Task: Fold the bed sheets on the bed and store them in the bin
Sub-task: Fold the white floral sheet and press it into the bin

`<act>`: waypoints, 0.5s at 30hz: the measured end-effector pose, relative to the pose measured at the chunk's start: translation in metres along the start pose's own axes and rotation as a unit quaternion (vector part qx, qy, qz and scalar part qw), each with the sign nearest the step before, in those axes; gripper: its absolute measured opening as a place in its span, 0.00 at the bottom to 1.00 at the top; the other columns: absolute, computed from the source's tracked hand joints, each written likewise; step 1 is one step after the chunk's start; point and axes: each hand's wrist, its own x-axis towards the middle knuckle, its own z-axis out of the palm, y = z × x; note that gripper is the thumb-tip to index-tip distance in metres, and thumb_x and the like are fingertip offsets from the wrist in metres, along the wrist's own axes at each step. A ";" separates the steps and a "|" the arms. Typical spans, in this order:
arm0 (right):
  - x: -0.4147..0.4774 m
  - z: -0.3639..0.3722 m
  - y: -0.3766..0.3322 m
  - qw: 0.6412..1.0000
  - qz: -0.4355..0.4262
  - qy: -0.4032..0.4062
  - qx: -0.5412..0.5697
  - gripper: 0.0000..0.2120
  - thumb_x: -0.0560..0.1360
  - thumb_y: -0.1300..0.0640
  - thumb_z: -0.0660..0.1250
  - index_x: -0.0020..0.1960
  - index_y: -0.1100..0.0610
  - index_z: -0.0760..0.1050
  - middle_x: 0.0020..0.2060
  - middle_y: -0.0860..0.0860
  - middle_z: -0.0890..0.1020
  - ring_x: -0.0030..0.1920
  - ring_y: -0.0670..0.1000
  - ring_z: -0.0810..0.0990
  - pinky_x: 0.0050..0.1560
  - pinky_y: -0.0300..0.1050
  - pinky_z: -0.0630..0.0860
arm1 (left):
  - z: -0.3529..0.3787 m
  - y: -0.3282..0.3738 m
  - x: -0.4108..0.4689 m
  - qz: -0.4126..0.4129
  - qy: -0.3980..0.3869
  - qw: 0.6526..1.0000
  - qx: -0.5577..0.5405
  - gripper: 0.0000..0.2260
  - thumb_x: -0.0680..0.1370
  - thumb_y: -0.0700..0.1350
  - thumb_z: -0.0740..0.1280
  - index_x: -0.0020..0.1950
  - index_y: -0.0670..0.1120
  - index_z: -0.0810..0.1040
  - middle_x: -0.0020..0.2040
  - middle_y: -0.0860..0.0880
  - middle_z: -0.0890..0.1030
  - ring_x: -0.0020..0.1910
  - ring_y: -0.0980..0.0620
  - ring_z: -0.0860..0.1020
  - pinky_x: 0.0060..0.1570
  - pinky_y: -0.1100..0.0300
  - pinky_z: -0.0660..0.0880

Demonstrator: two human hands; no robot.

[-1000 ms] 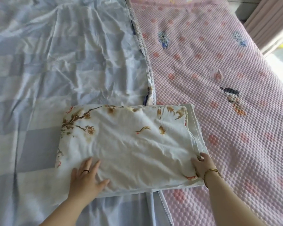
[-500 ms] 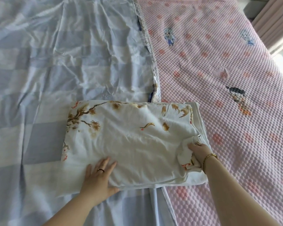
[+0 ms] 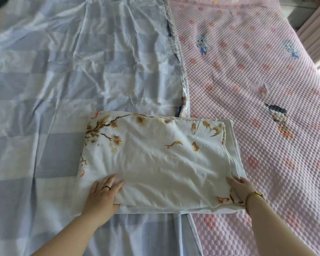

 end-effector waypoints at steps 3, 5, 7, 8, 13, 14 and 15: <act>0.002 0.002 -0.011 0.999 -0.041 0.024 -0.010 0.07 0.78 0.60 0.60 0.45 0.61 0.74 0.29 0.54 0.71 0.30 0.53 0.69 0.29 0.40 0.66 | 0.001 -0.001 -0.001 -0.004 0.010 1.000 -0.006 0.29 0.79 0.52 0.58 0.75 0.57 0.46 0.76 0.53 0.39 0.75 0.54 0.41 0.72 0.57 0.40; 0.004 0.002 -0.013 0.997 -0.063 0.050 -0.005 0.08 0.78 0.62 0.58 0.45 0.61 0.75 0.29 0.55 0.71 0.29 0.52 0.67 0.28 0.40 0.65 | 0.002 -0.001 0.000 -0.004 0.007 1.000 0.003 0.28 0.80 0.49 0.56 0.75 0.57 0.45 0.76 0.53 0.39 0.75 0.54 0.41 0.72 0.57 0.40; 0.005 0.000 -0.009 0.997 -0.054 0.052 -0.017 0.08 0.77 0.64 0.57 0.46 0.63 0.75 0.28 0.55 0.70 0.28 0.52 0.66 0.29 0.41 0.62 | 0.005 -0.001 0.004 -0.002 -0.003 1.000 -0.009 0.29 0.79 0.51 0.57 0.75 0.57 0.45 0.76 0.53 0.40 0.75 0.54 0.40 0.71 0.57 0.40; 0.003 -0.001 -0.006 0.998 -0.032 0.042 -0.028 0.07 0.77 0.65 0.56 0.46 0.63 0.73 0.28 0.55 0.70 0.28 0.52 0.66 0.29 0.40 0.61 | 0.005 -0.001 0.004 -0.003 -0.022 1.000 -0.019 0.31 0.76 0.56 0.58 0.75 0.57 0.45 0.76 0.55 0.40 0.75 0.55 0.40 0.71 0.57 0.39; -0.001 -0.004 -0.006 0.999 0.044 -0.007 -0.015 0.07 0.77 0.57 0.62 0.49 0.61 0.73 0.40 0.56 0.76 0.43 0.56 0.74 0.50 0.48 0.72 | -0.002 -0.011 0.007 -0.054 0.007 0.974 -0.220 0.50 0.53 0.71 0.49 0.71 0.49 0.66 0.75 0.49 0.57 0.74 0.50 0.56 0.70 0.58 0.52; -0.001 -0.004 -0.009 0.999 0.030 -0.008 -0.016 0.07 0.77 0.56 0.62 0.48 0.61 0.73 0.41 0.57 0.76 0.44 0.56 0.73 0.51 0.49 0.71 | -0.005 -0.014 0.007 -0.082 0.061 0.965 -0.240 0.47 0.55 0.71 0.50 0.68 0.47 0.71 0.73 0.46 0.63 0.72 0.46 0.62 0.68 0.56 0.56; 0.000 -0.004 -0.012 1.000 -0.001 0.007 -0.028 0.07 0.77 0.57 0.61 0.47 0.61 0.74 0.39 0.57 0.76 0.42 0.56 0.73 0.48 0.49 0.71 | -0.008 -0.017 0.008 -0.111 0.118 0.959 -0.232 0.44 0.59 0.69 0.52 0.65 0.44 0.74 0.70 0.42 0.67 0.69 0.41 0.66 0.66 0.52 0.60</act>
